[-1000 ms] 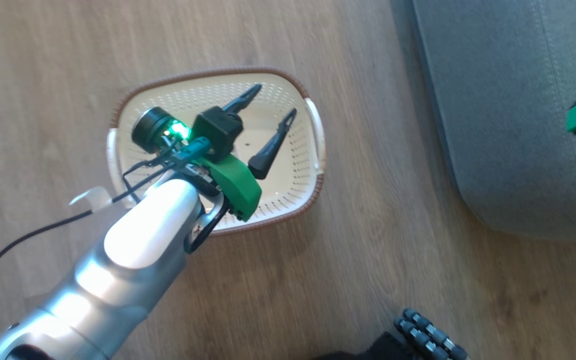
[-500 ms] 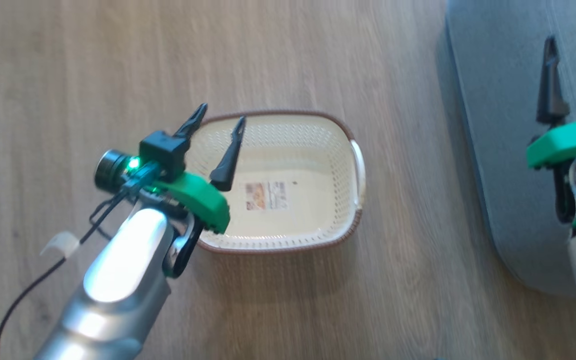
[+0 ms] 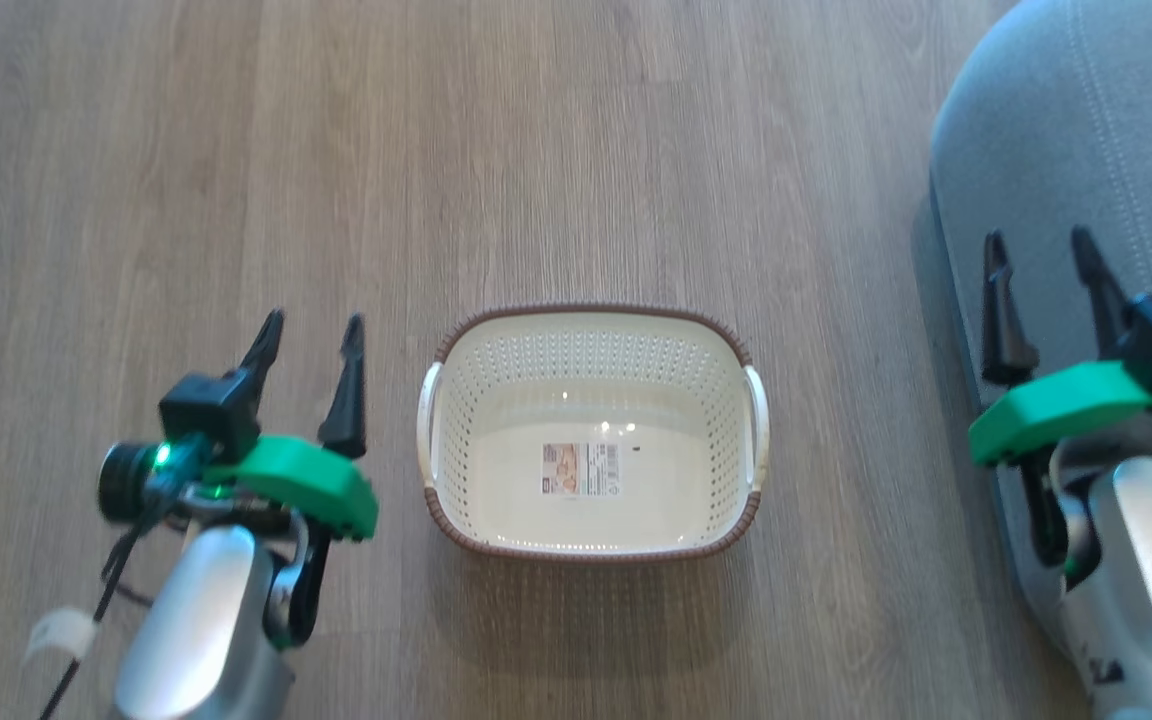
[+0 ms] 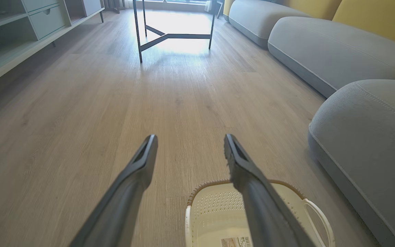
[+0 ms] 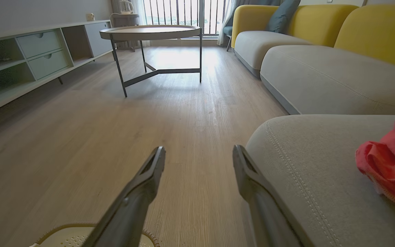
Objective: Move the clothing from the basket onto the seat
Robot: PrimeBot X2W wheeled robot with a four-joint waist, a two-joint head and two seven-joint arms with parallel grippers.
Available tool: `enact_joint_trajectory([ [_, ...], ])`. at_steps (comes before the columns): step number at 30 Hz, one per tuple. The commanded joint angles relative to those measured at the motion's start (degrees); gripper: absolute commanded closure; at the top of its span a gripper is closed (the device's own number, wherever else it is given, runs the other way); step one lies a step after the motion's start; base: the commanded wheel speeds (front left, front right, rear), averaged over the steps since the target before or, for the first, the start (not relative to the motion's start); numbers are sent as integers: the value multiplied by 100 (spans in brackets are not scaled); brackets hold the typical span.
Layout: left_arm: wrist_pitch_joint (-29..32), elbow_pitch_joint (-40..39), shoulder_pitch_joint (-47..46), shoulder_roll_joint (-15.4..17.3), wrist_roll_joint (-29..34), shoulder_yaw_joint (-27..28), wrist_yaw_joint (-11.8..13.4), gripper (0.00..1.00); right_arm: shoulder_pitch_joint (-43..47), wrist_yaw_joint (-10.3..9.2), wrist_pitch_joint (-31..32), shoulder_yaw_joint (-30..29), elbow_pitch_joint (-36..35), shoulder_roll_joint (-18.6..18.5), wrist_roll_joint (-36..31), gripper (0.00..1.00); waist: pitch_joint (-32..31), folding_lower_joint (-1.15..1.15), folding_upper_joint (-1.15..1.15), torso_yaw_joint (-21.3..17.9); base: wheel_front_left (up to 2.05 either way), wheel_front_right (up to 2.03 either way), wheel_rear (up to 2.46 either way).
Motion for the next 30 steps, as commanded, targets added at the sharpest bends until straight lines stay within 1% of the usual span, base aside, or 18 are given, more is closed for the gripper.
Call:
enact_joint_trajectory([
  [1,-37,-247,49,30,136,386,41,0,106,40,-28,107,-202,34,-5,0,-103,0,0,17,0,0,0],
  [7,-37,-450,476,-82,437,928,-15,0,413,40,-28,213,-188,182,-75,0,-289,0,0,14,0,0,0],
  [13,-37,-644,894,-240,658,1343,-59,0,749,40,-28,368,-160,310,-91,0,-519,0,0,-10,0,0,0],
  [19,-37,-733,1159,-359,791,1557,-136,0,1031,40,-28,574,-197,367,-186,0,-673,0,0,-19,0,0,0],
  [30,-37,-703,1402,-425,904,1816,-187,0,1304,40,-28,542,-240,481,-235,0,-894,0,0,-43,0,0,0],
])
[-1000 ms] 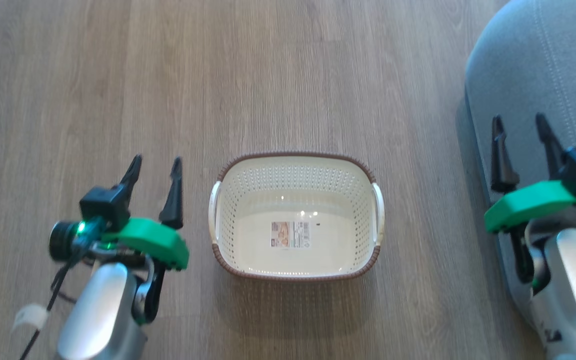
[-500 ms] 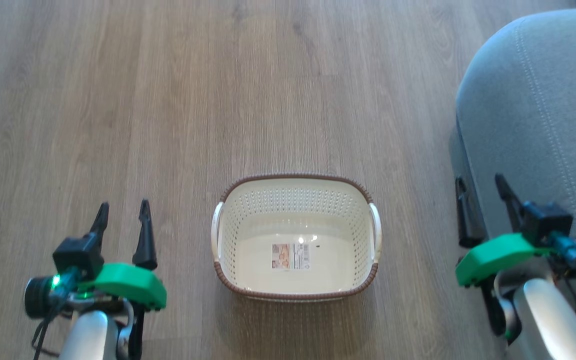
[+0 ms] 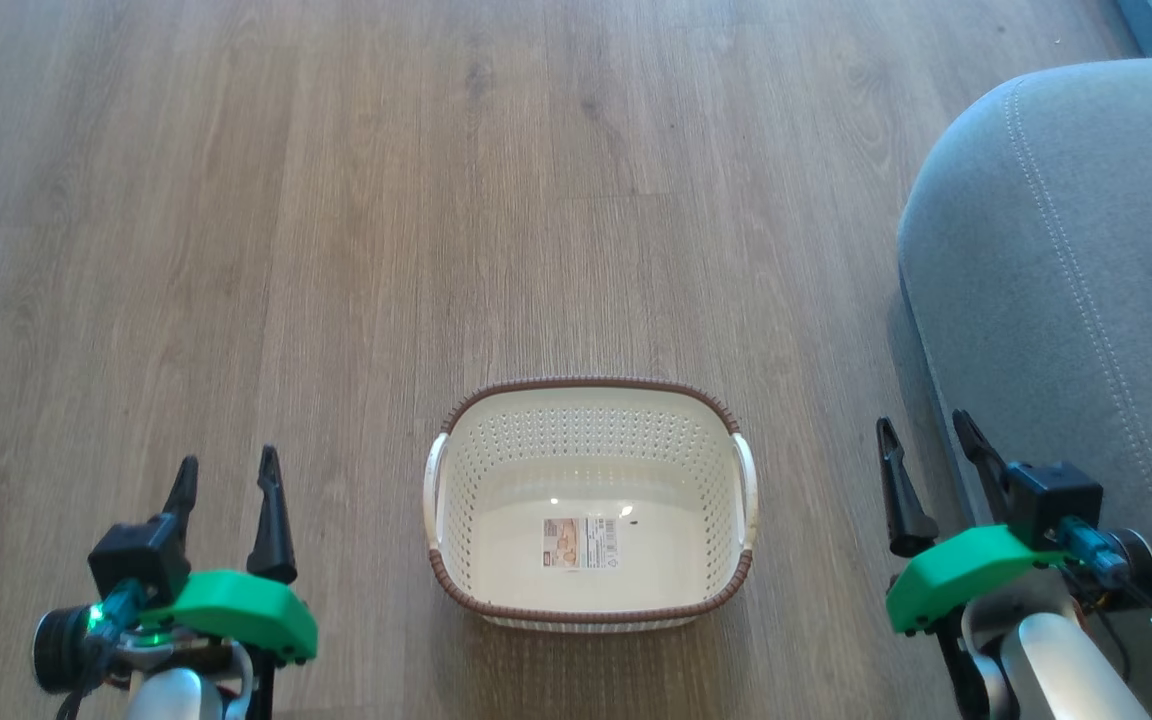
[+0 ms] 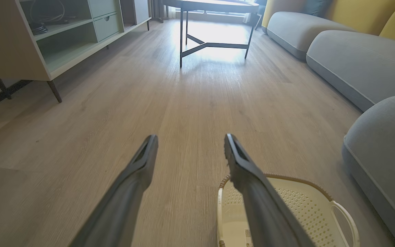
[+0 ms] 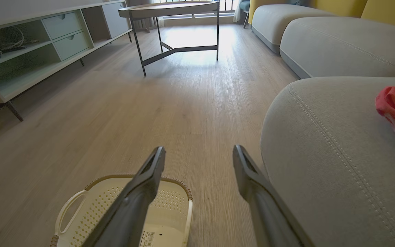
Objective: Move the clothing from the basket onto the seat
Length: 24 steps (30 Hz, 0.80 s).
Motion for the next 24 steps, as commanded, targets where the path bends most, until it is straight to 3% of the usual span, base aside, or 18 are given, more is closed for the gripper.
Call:
enact_joint_trajectory([
  [1,-37,-173,-132,23,53,213,-23,0,-42,40,-29,66,-203,13,-74,0,-5,1,0,-1,0,0,0],
  [21,-37,-72,-94,12,-231,129,-167,0,42,40,-29,-44,-329,126,-179,0,10,1,0,-7,0,0,0],
  [22,1,111,43,-9,-223,-11,-147,100,50,0,0,-133,-98,129,-106,100,11,1,0,-7,0,0,0],
  [24,8,290,62,-12,-228,-8,-143,100,77,0,2,-118,73,147,-91,100,11,1,0,-8,0,0,0],
])
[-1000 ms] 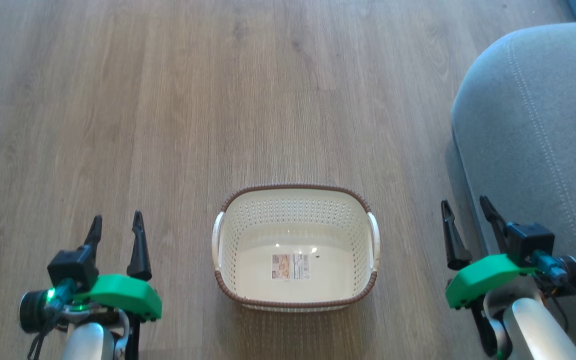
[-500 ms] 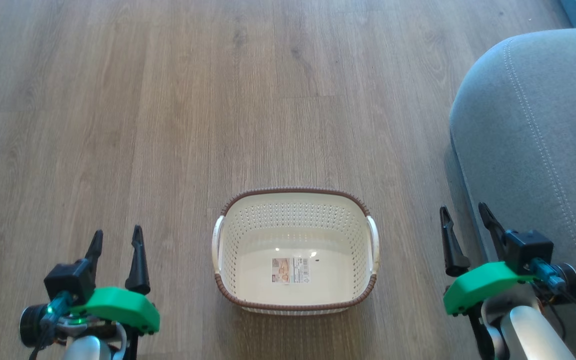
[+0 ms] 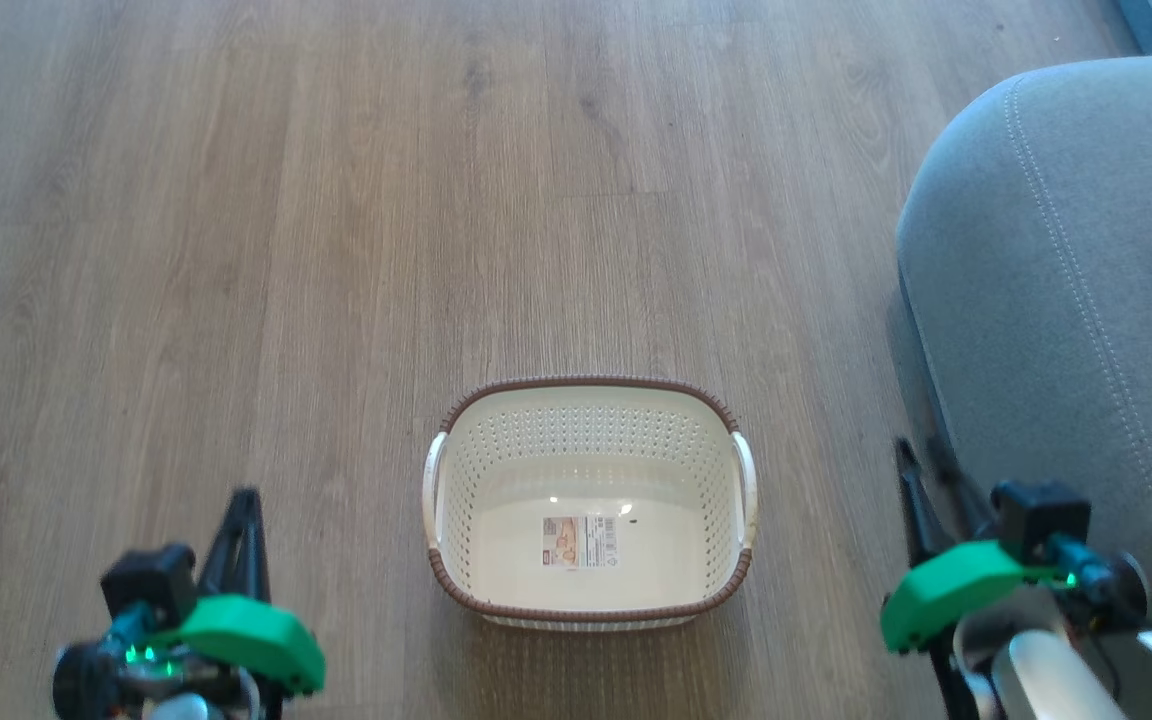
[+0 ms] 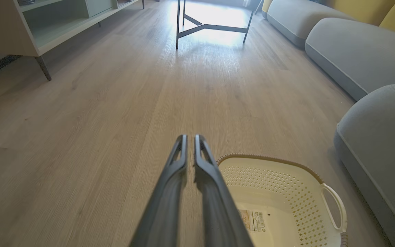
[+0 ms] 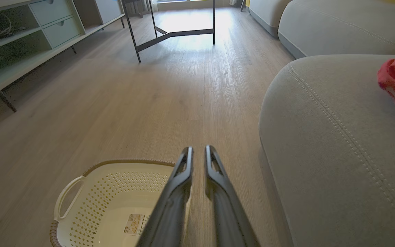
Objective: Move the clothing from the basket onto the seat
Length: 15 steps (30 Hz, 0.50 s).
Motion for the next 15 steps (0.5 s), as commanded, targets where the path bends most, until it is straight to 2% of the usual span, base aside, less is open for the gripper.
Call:
enact_joint_trajectory([
  [1,7,63,26,-1,-11,5,-1,100,26,0,2,6,62,8,12,100,-1,0,0,0,0,0,0],
  [15,215,111,37,0,-765,72,-42,100,88,4,167,-73,110,8,776,100,-40,0,0,9,0,0,0],
])
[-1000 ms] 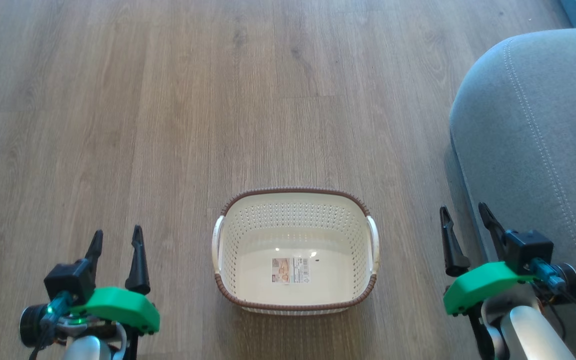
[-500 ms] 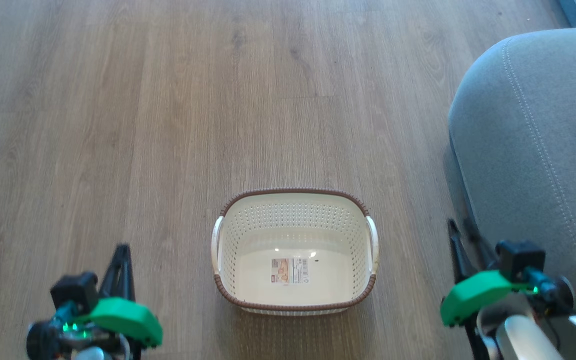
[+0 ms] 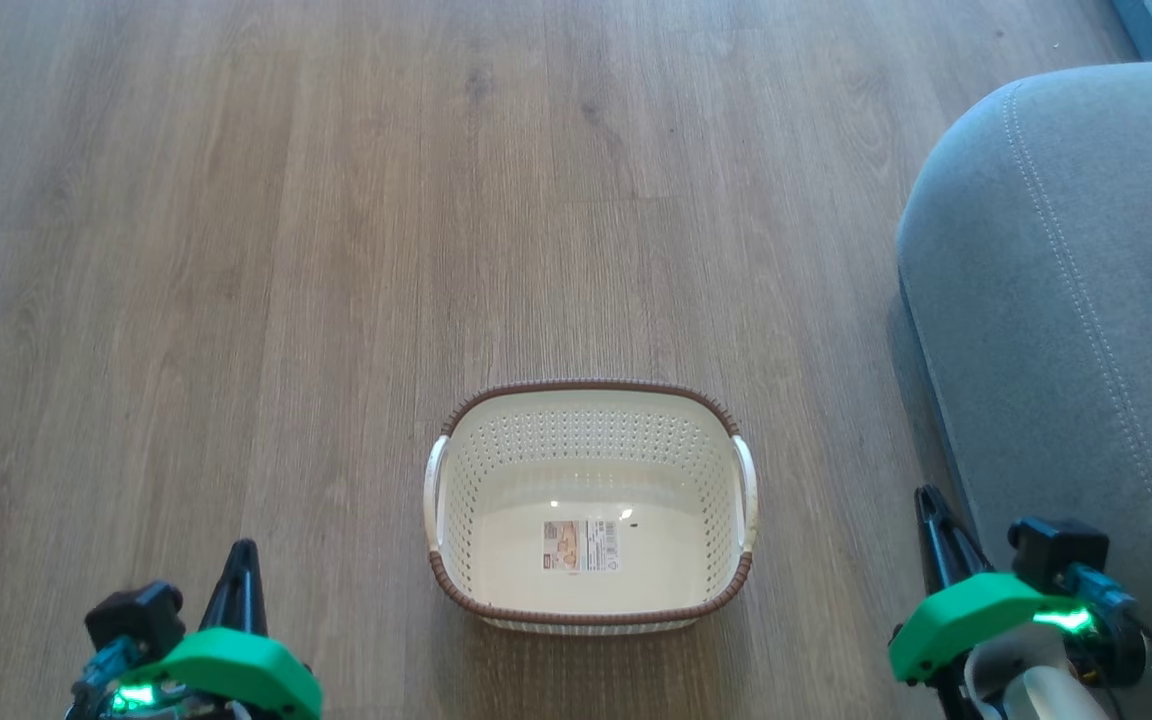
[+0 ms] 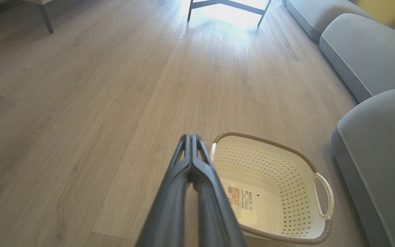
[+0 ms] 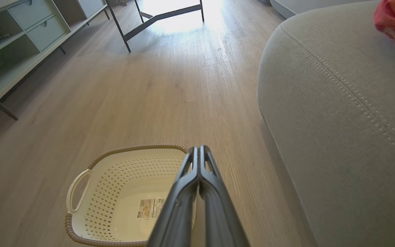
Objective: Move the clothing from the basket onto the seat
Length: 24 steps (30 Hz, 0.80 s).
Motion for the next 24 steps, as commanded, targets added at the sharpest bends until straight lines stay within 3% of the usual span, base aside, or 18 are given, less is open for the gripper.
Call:
enact_joint_trajectory([
  [1,28,-205,-245,10,-110,57,-38,100,-204,4,23,-51,-202,-8,121,100,-2,0,0,1,0,0,0],
  [24,424,-392,-340,15,-1665,169,-124,100,-219,12,381,-275,-347,5,1660,100,-82,0,0,19,0,0,0],
])
